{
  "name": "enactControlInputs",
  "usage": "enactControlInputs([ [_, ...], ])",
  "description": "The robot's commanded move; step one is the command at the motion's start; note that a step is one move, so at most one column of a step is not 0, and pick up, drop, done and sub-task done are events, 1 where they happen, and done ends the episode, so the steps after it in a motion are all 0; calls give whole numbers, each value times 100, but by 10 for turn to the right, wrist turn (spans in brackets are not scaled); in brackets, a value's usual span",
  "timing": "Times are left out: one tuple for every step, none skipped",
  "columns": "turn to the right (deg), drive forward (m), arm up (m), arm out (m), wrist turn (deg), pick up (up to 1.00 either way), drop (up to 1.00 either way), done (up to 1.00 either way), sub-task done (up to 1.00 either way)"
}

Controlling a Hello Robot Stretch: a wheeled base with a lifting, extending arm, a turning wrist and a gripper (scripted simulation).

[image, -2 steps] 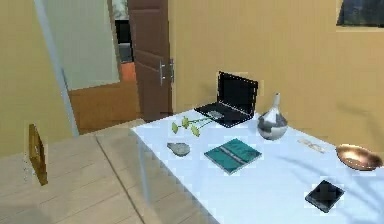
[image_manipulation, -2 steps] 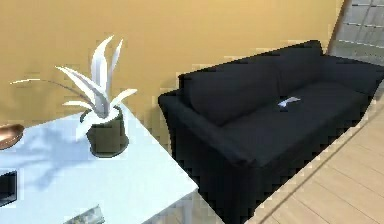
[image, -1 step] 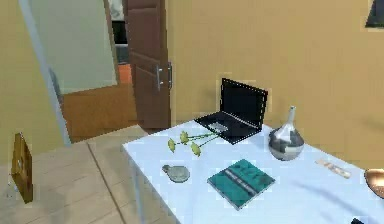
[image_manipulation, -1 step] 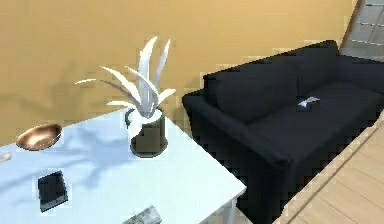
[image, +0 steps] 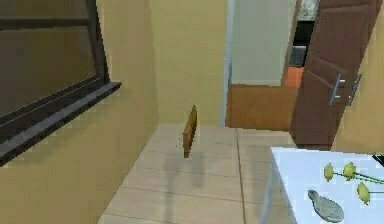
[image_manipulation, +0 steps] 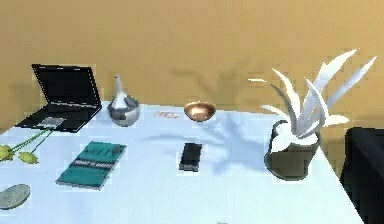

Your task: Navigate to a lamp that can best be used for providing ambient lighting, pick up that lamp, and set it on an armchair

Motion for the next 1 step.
enactControlInputs([
  [-450, 0, 0, 0, 0, 0, 0, 0, 0],
])
